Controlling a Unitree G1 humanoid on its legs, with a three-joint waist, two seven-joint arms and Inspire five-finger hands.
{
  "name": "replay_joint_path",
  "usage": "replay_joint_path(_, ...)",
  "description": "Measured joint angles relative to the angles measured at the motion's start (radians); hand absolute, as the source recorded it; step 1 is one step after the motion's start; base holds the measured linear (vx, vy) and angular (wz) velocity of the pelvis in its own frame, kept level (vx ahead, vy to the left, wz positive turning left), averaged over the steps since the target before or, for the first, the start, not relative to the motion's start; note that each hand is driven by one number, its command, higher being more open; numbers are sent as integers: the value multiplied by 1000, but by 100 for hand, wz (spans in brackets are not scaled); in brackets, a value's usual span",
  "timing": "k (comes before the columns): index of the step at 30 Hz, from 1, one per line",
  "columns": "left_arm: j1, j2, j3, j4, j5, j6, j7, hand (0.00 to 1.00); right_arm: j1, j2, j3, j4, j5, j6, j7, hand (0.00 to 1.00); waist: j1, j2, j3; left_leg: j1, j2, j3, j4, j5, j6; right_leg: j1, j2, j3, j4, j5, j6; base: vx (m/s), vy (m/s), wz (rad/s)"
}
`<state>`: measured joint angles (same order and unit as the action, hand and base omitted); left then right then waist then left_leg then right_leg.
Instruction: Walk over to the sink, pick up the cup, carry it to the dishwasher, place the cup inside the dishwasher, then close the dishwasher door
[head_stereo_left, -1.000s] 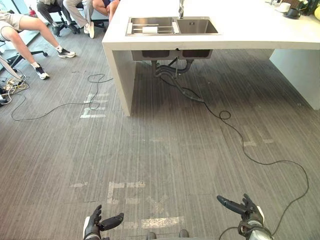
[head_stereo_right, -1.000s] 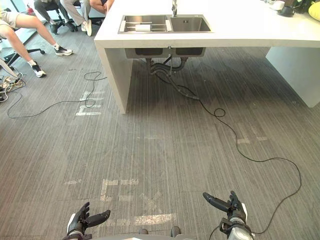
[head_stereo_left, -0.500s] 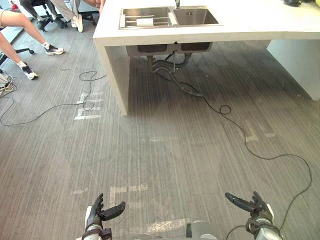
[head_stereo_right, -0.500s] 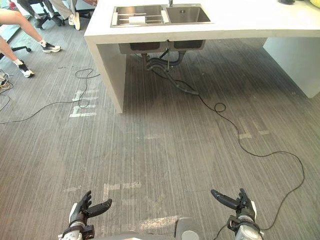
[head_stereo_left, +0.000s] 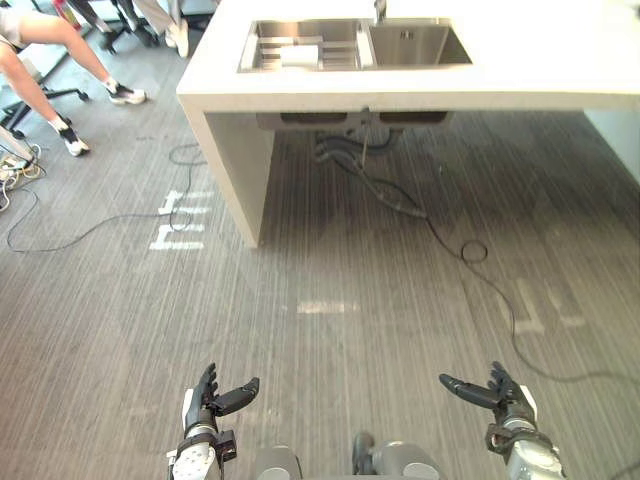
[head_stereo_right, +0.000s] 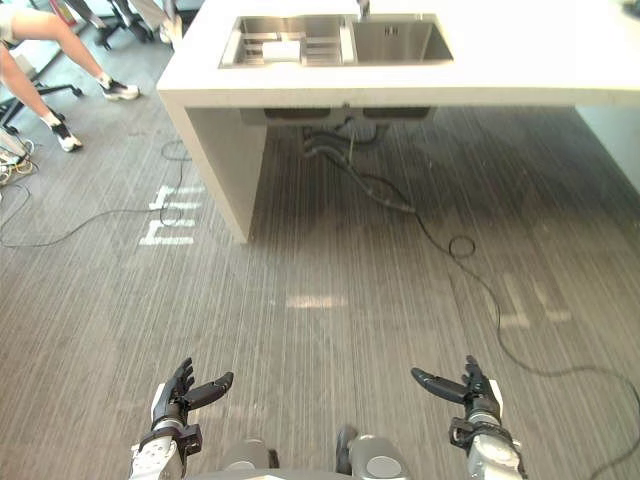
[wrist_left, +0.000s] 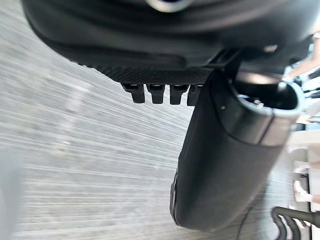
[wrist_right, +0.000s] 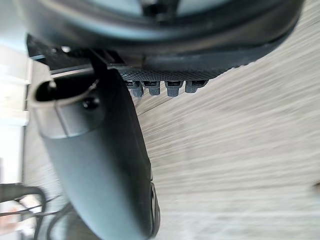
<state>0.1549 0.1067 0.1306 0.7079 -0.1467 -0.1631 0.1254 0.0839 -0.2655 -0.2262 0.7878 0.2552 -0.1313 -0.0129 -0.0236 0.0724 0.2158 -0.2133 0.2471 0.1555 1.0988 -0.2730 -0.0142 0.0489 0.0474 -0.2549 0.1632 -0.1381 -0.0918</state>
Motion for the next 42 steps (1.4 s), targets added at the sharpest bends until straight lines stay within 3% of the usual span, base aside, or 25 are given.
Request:
replay_joint_path(3, -6, -2, -9, -5, -2, 0, 2, 100, -27, 17, -9, 1, 0, -4, -11, 100, 30, -4, 7, -102, -36, 33, -149, -18, -5, 61, -19, 42, -52, -1, 2, 339, 16, -41)
replay_joint_path(5, -9, -12, -10, -5, -9, 0, 3, 100, -36, 40, -33, 7, -1, -3, -21, 100, 42, -17, 16, -136, -125, 37, -447, 5, -23, 109, -68, 63, -92, -16, 28, 388, 120, -30)
replay_joint_path(6, -10, -22, -11, -7, -10, -1, 3, 100, -35, 42, -41, 7, -1, 0, -30, 100, 42, -9, 17, -143, -166, 24, -652, 81, -24, 131, -81, 64, -102, -34, 57, 407, 172, -10)
replay_joint_path(7, -4, -30, -11, -7, -9, -5, 4, 100, -33, 44, -40, 10, -3, 1, -48, 100, 48, 13, 13, -140, -179, -8, -806, 214, -10, 155, -71, 72, -113, -57, 80, 415, 190, -18)
replay_joint_path(8, 2, -31, -10, -6, -9, -5, 6, 100, -34, 49, -38, 16, -4, 2, -56, 100, 59, 16, 8, -129, -181, -22, -813, 293, 6, 164, -71, 86, -113, -71, 88, 536, 273, -22)
replay_joint_path(9, -2, -24, -4, -7, -10, -6, 17, 100, -34, 76, -14, 12, -8, 2, -65, 100, 65, -22, -1, -132, -226, -12, -789, 281, 67, 174, -113, 93, -111, -101, 112, 545, 248, -10)
replay_joint_path(12, -20, -39, -4, -6, -11, -3, 22, 100, -41, 85, 6, 13, -35, 4, -63, 100, 71, -44, 2, -148, -262, -5, -718, 196, 91, 148, -158, 113, -13, -121, 145, 510, 213, 10)
replay_joint_path(14, -6, -38, -6, -6, -12, -2, 23, 100, -39, 103, 10, 23, -53, 8, -62, 100, 70, -45, 1, -76, -280, -3, -718, 135, 102, 68, -191, 157, 270, -115, 192, 401, 190, 2)
replay_joint_path(15, 2, -28, -15, -6, -12, -2, 25, 100, -35, 109, 20, 25, -55, 8, -61, 100, 66, -49, 0, -12, -298, -7, -741, 109, 112, 3, -212, 189, 479, -89, 257, 376, 147, 6)
replay_joint_path(16, 3, -21, -24, -6, -12, -1, 27, 100, -36, 109, 24, 25, -60, 9, -60, 100, 63, -49, 0, 21, -306, -10, -753, 102, 119, -32, -219, 199, 582, -88, 259, 482, 149, 11)
replay_joint_path(17, 14, -12, -29, -8, -12, 0, 28, 100, -34, 109, 38, 26, -62, 9, -59, 100, 57, -49, 0, 87, -316, -14, -779, 90, 125, -98, -240, 190, 747, -94, 249, 477, 103, 22)
replay_joint_path(19, 15, -5, -29, -18, -15, 0, 31, 100, -33, 112, 48, 30, -62, 9, -54, 100, 35, -48, -1, 177, -326, -44, -834, 83, 129, -182, -262, 128, 844, -123, 197, 460, 58, 39)
replay_joint_path(21, 4, -7, -25, -47, -33, -1, 46, 100, -36, 112, 59, 45, -63, 9, -52, 100, 24, -40, 3, 260, -303, -82, -887, 82, 126, -279, -236, 65, 716, -154, 146, 453, -39, 47)
replay_joint_path(23, -5, -11, -22, -67, -42, -3, 54, 100, -43, 113, 62, 57, -62, 10, -51, 100, 22, -36, 4, 297, -273, -97, -893, 73, 110, -329, -192, 58, 513, -145, 148, 483, -145, 40)
replay_joint_path(25, 4, -7, -21, -120, -43, -6, 63, 100, -35, 113, 69, 57, -62, 10, -52, 100, 15, -48, -1, 332, -259, -119, -904, 42, 57, -342, -152, 72, 241, -27, 141, 425, -180, 56)
replay_joint_path(26, -2, -15, -20, -127, -43, -6, 67, 100, -28, 104, 67, 63, -62, 10, -55, 100, 4, -48, -6, 356, -256, -144, -912, 14, 25, -339, -136, 89, 219, 127, 110, 449, -212, 33)
replay_joint_path(28, 9, -34, -17, -170, -41, -4, 74, 100, -45, 93, 60, 64, -62, 13, -57, 100, 17, -15, -19, 357, -220, -157, -917, 15, 21, -345, -105, 89, 219, 100, 86, 419, -219, -6)
replay_joint_path(29, 13, -44, -18, -213, -41, -4, 80, 100, -58, 97, 56, 58, -62, 13, -60, 100, 18, 1, -24, 352, -205, -170, -904, 20, 13, -341, -89, 82, 220, 76, 75, 342, -205, -6)
replay_joint_path(31, 17, -63, -19, -281, -41, -3, 80, 100, -60, 103, 57, 57, -62, 15, -63, 100, 20, 6, -23, 333, -192, -185, -822, 22, 9, -302, -79, 65, 204, 48, 73, 324, -197, 23)
replay_joint_path(33, 32, -93, -24, -394, -41, -3, 80, 100, -19, 123, 63, 19, -60, 21, -72, 100, 22, 7, -22, 264, -172, -188, -577, 40, -23, -200, -67, 33, 144, 34, 67, 268, -155, 41)
replay_joint_path(34, 53, -112, -26, -490, -40, -4, 82, 100, 12, 134, 80, -35, -57, 21, -74, 100, 34, 10, -23, 183, -136, -172, -373, 72, -68, -137, -50, 24, 102, 31, 60, 276, -127, 16)
replay_joint_path(35, 67, -114, -36, -561, -35, -7, 87, 100, 24, 141, 88, -72, -54, 20, -74, 100, 41, 15, -26, 127, -106, -152, -254, 67, -69, -103, -35, 22, 75, 29, 55, 323, -121, 6)
replay_joint_path(37, 68, -112, -57, -673, -4, -12, 97, 100, 28, 150, 97, -126, -52, 13, -74, 100, 47, 17, -26, 19, -54, -104, -128, 31, -35, -31, -23, 16, 17, 24, 48, 299, -61, 7)
replay_joint_path(39, 68, -117, -72, -755, 32, -15, 104, 100, 21, 149, 93, -131, -51, 6, -76, 100, 56, 16, -26, -40, -53, -81, -163, -11, -32, 6, -32, 21, -17, 26, 52, 252, 42, -2)
replay_joint_path(42, 53, -121, -79, -848, 89, -23, 133, 100, 2, 151, 76, -124, -51, 6, -84, 100, 65, 9, -21, -65, -135, -73, -493, -8, -31, 35, -87, 34, -36, 17, 71, 273, 174, -4)
